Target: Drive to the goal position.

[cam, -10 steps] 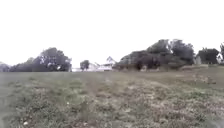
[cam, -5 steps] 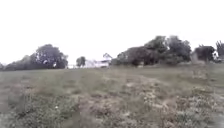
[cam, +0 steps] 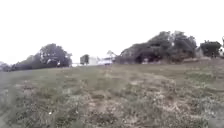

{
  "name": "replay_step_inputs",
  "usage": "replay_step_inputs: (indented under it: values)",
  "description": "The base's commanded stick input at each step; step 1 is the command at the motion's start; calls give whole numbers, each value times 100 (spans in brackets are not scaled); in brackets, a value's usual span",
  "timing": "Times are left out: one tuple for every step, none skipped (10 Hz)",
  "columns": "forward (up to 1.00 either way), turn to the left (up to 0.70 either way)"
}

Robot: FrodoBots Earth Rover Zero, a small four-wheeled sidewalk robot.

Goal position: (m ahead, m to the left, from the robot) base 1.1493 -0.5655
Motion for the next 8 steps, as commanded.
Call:
replay_step_inputs:
  values:
    - [50,-3]
    - [50,-3]
    - [50,-4]
    - [50,-4]
    - [50,-3]
    - [50,-3]
    - [50,-3]
    - [50,-3]
